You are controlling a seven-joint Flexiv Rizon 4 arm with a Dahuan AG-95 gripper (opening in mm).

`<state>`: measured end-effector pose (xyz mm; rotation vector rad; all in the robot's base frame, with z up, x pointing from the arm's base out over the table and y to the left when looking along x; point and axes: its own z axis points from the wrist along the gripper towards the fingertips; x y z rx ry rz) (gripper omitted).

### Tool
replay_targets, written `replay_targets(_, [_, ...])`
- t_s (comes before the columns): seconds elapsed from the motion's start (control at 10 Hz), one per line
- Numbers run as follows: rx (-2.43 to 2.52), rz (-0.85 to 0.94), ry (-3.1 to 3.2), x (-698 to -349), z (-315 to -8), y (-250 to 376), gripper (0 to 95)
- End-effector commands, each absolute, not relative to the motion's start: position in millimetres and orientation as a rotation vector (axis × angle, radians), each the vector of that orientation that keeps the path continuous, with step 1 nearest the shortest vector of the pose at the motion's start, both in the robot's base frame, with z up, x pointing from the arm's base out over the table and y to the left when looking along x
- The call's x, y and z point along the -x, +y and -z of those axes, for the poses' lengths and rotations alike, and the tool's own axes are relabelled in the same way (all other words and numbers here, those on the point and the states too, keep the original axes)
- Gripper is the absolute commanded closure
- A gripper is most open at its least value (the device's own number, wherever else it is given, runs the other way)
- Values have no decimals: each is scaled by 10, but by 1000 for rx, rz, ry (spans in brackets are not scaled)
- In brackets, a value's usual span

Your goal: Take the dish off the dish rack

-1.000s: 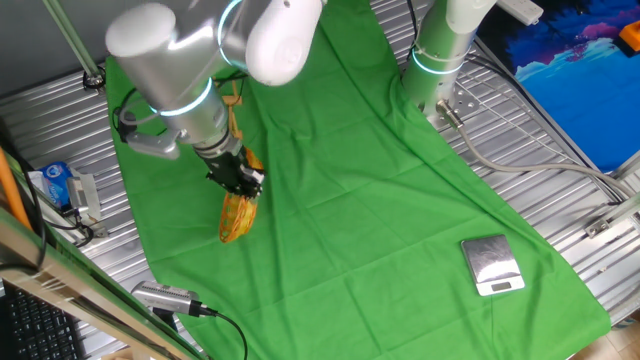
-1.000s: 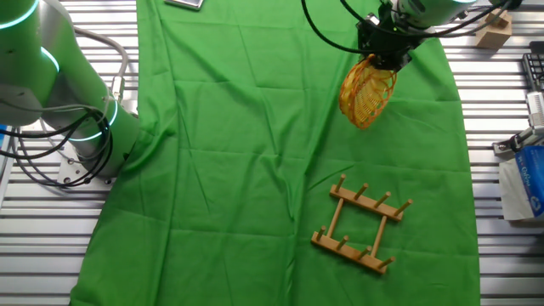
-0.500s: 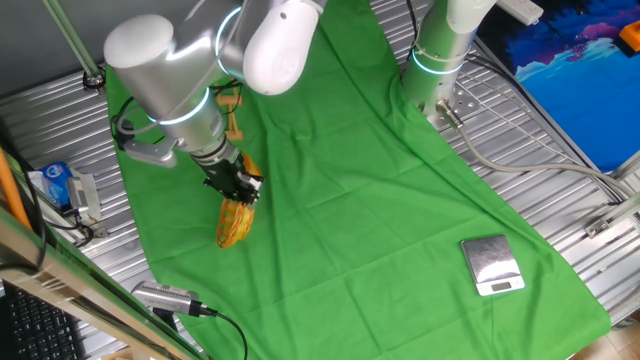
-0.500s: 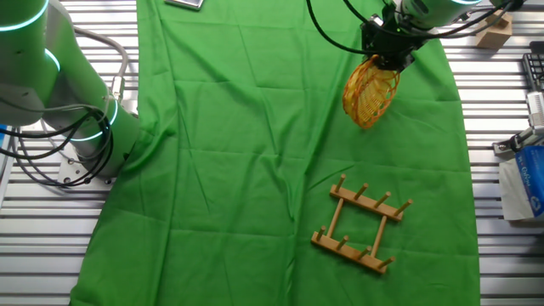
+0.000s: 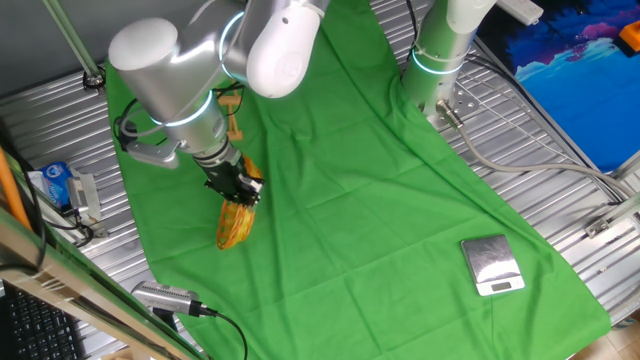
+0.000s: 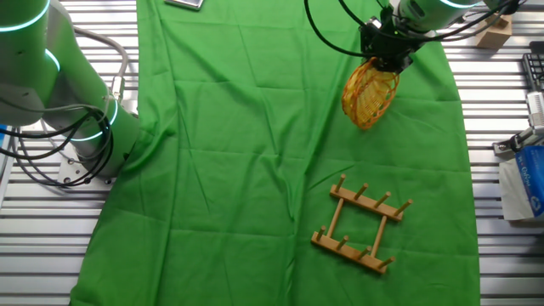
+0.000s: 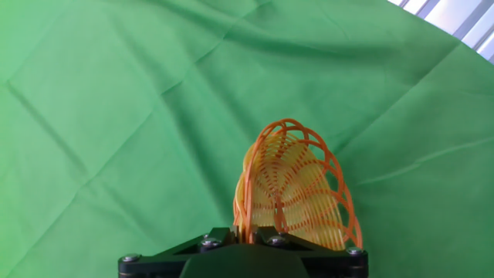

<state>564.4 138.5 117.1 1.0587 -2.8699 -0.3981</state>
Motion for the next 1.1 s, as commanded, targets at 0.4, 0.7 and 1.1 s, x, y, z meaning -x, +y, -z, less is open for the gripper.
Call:
replay_targets(0.4, [-959, 398, -2911, -5645, -1166, 1390, 950])
replay_targets(0.7, [-852, 399, -2938, -5689, -1174, 1417, 950])
replay_targets(1.1, [-813, 395, -2960, -5718, -1149, 1439, 950])
